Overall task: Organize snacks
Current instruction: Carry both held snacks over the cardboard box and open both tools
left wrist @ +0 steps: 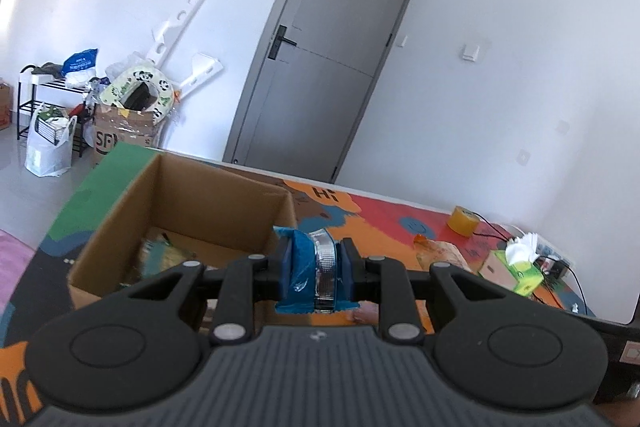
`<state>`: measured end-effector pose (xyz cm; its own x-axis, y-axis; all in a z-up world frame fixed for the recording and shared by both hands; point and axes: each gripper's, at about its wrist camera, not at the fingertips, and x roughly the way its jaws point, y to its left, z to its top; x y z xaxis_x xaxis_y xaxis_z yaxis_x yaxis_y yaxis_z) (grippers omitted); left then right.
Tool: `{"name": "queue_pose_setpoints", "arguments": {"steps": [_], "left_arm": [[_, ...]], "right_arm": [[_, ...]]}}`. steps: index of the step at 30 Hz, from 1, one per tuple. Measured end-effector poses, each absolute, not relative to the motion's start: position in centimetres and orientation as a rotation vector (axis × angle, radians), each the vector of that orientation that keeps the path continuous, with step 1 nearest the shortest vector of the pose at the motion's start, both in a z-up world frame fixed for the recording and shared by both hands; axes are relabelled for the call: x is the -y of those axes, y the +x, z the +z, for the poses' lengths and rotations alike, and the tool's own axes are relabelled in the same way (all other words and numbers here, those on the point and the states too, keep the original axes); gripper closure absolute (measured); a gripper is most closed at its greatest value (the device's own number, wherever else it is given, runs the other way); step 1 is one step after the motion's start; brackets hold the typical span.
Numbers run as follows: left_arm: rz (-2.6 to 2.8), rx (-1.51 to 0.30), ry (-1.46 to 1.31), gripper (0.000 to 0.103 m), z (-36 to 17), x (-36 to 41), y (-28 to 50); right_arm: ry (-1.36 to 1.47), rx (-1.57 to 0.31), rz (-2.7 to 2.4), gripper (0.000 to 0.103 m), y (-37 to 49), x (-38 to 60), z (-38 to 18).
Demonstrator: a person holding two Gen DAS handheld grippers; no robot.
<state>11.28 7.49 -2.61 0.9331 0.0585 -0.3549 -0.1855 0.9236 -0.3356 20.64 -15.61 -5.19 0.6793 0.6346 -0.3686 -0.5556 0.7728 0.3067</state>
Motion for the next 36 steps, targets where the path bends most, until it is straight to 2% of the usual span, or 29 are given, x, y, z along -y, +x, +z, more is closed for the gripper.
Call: {"name": "queue_pose_setpoints", "arguments": {"steps": [36], "left_arm": [[0.242, -0.339, -0.427, 0.079, -3.1, -16.4, 13.9]], "right_arm": [[0.122, -0.490, 0.798, 0.067, 22.3, 4.8, -3.8]]}}
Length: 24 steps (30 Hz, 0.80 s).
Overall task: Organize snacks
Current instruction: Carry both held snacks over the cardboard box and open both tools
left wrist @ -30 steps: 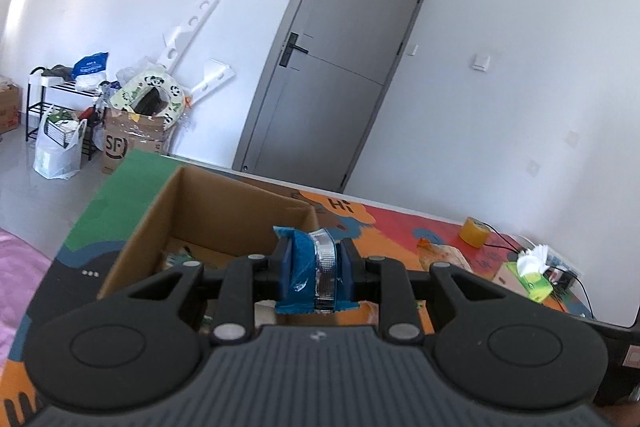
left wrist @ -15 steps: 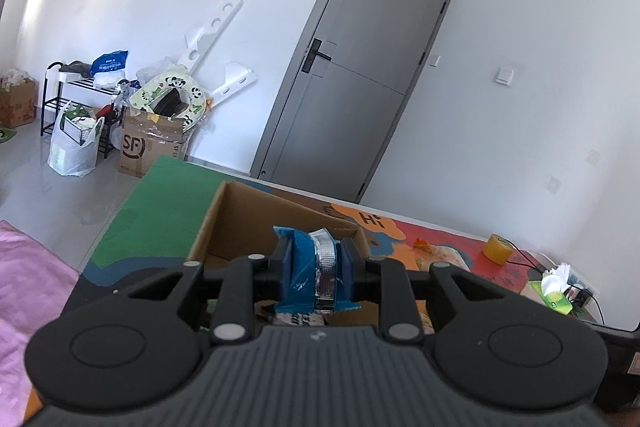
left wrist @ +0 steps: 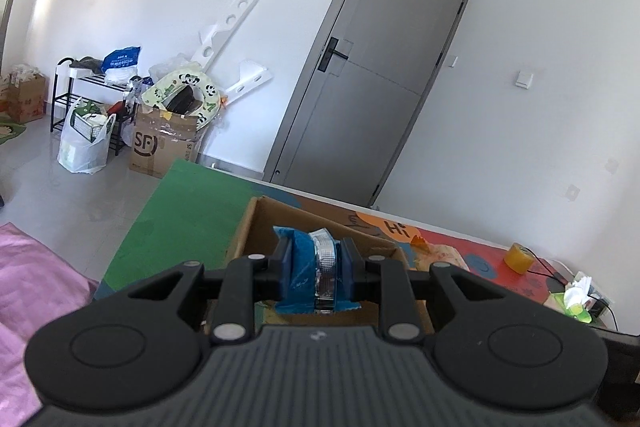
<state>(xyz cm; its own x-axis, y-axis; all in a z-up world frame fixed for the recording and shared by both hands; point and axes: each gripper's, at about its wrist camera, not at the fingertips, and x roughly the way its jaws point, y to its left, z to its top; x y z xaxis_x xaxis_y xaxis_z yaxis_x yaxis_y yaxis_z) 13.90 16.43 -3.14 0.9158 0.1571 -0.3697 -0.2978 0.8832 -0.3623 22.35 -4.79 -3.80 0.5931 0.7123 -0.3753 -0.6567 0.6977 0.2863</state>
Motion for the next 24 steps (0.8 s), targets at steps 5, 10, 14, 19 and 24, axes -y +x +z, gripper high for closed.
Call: {"name": "queue_pose_setpoints", "arguments": {"steps": [5, 10, 14, 19, 24], "left_arm": [[0.247, -0.362, -0.446, 0.063, -3.2, -17.2, 14.5], [0.251, -0.351, -0.462, 0.056, -3.5, -17.9, 13.7], [0.266, -0.354, -0.477, 0.055, -3.4, -18.3, 13.1], [0.278, -0.357, -0.483, 0.046, -3.1, -18.0, 12.7], [0.291, -0.347, -0.480, 0.027, -3.1, -17.3, 12.5]], "right_arm": [[0.125, -0.495, 0.805, 0.067, 22.7, 3.9, -3.7], [0.118, -0.503, 0.813, 0.067, 22.8, 3.0, -3.8], [0.120, -0.510, 0.838, 0.066, 23.1, 2.1, -3.7], [0.130, -0.505, 0.830, 0.053, 22.5, 2.1, -3.2], [0.138, -0.522, 0.797, 0.051, 22.1, 3.9, -3.5]]}}
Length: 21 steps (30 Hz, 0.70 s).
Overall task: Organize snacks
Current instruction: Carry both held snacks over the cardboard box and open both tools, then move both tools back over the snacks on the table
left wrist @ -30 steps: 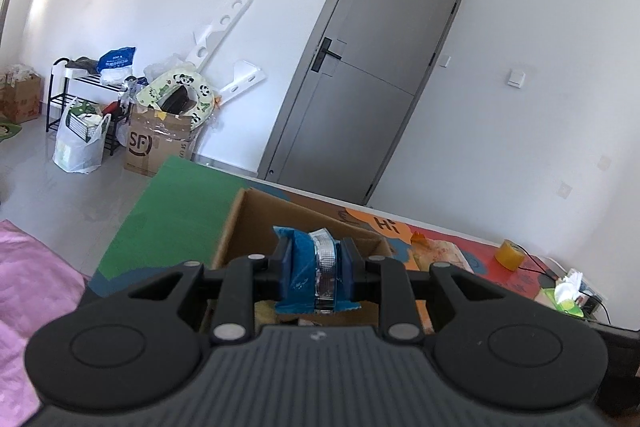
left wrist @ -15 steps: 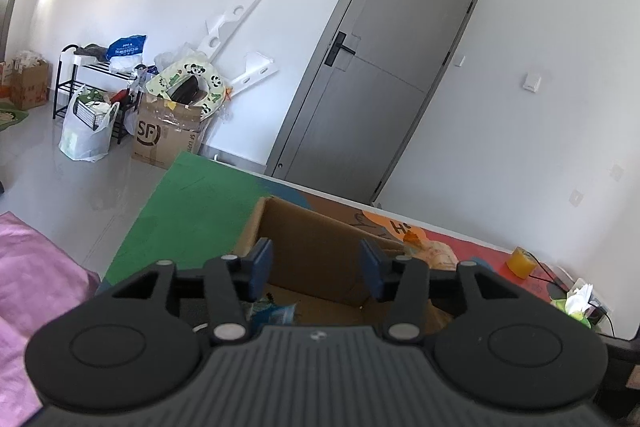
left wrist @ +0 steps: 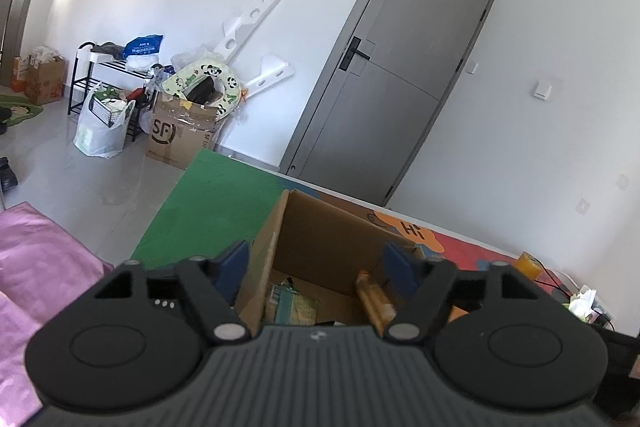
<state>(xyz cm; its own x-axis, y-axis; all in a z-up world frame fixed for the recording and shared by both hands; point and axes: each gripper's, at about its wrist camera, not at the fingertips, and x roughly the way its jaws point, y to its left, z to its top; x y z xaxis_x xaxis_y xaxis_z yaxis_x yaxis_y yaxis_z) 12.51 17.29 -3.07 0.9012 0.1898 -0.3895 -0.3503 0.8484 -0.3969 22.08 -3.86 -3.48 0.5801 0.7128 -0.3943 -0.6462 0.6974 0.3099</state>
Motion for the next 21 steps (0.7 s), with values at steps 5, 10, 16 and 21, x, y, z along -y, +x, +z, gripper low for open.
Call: {"name": "queue_pose_setpoints", "arguments": {"steps": [5, 10, 16, 21], "left_arm": [[0.274, -0.360, -0.468, 0.020, -2.8, -15.8, 12.8], [0.263, -0.372, -0.447, 0.015, -2.7, -13.8, 13.0], [0.247, -0.394, -0.425, 0.013, -2.8, -11.5, 13.2], [0.216, -0.397, -0.403, 0.012, -2.5, -9.5, 13.3]], "right_arm": [[0.173, -0.536, 0.740, 0.046, 22.1, 7.1, -4.1], [0.210, -0.544, 0.692, 0.040, 22.3, 10.1, -4.8], [0.242, -0.547, 0.646, 0.033, 22.4, 13.2, -5.4], [0.257, -0.546, 0.616, 0.027, 22.1, 15.4, -5.9]]}}
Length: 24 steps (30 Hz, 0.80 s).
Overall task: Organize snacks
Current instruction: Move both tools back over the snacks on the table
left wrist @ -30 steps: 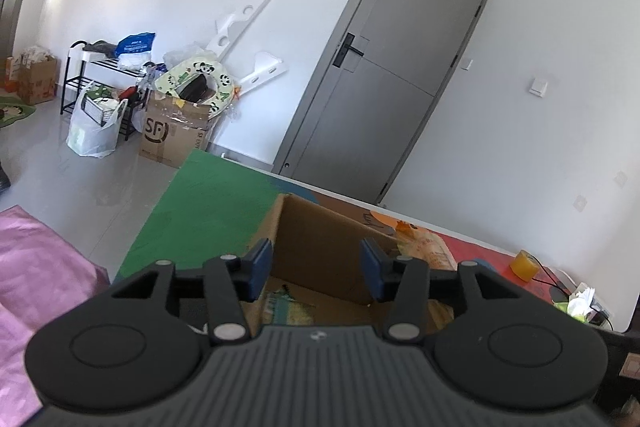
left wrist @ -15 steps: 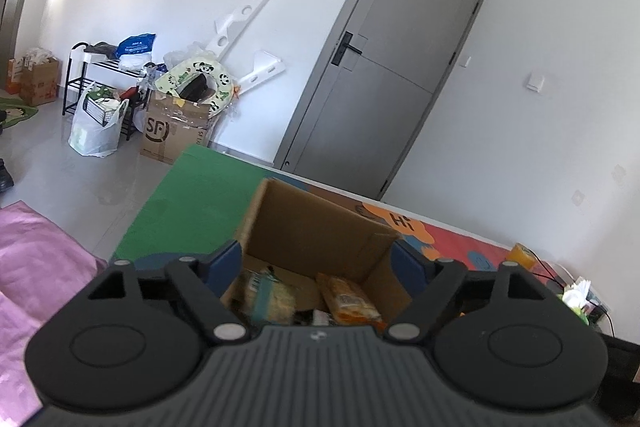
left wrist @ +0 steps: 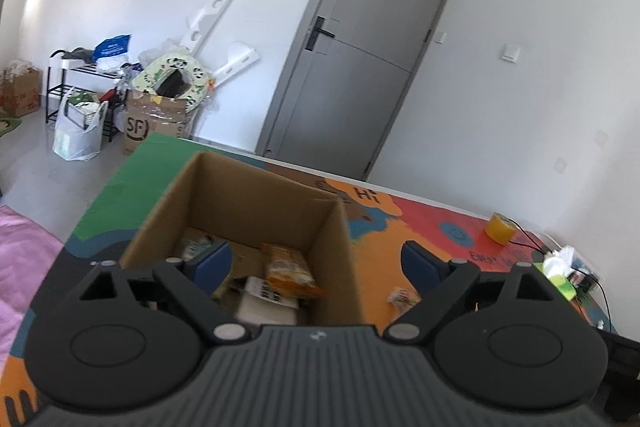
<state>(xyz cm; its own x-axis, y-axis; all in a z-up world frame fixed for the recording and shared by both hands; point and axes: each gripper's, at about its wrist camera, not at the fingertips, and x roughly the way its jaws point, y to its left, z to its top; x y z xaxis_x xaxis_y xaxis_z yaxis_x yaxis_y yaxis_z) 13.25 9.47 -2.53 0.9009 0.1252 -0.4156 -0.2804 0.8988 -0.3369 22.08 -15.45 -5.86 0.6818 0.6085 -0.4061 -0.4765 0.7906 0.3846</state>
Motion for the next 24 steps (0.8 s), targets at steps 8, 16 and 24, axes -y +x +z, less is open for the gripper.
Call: {"name": "queue_pose_setpoints", "arguments": {"steps": [8, 16, 24], "left_arm": [[0.158, -0.411, -0.380, 0.011, -2.6, -5.8, 13.9], [0.100, -0.425, -0.359, 0.011, -2.9, -2.9, 14.5], [0.054, -0.435, -0.335, 0.011, -3.1, -0.4, 15.3]], "right_arm": [[0.283, -0.536, 0.562, 0.022, 21.9, 19.0, -6.3], [0.306, -0.537, 0.518, 0.022, 21.9, 22.4, -7.0], [0.337, -0.540, 0.482, 0.022, 22.3, 24.9, -7.7]]}}
